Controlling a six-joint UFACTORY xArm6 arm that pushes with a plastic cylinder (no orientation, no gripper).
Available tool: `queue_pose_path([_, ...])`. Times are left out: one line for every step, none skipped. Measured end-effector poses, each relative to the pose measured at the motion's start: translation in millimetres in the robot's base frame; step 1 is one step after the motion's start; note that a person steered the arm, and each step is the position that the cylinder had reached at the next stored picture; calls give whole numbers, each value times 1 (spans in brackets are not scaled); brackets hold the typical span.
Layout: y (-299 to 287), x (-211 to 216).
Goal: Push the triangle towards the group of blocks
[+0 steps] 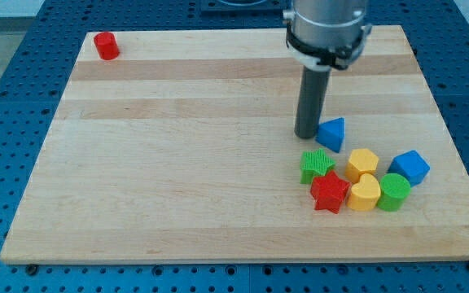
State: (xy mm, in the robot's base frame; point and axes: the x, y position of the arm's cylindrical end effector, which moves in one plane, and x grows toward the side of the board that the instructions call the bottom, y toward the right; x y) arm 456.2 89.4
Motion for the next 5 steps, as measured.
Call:
queue_pose_path([0,13])
queue_pose_path([-3,5])
queue_pose_path([-6,-24])
queue_pose_path([-2,-31])
queue_pose_path([20,-18])
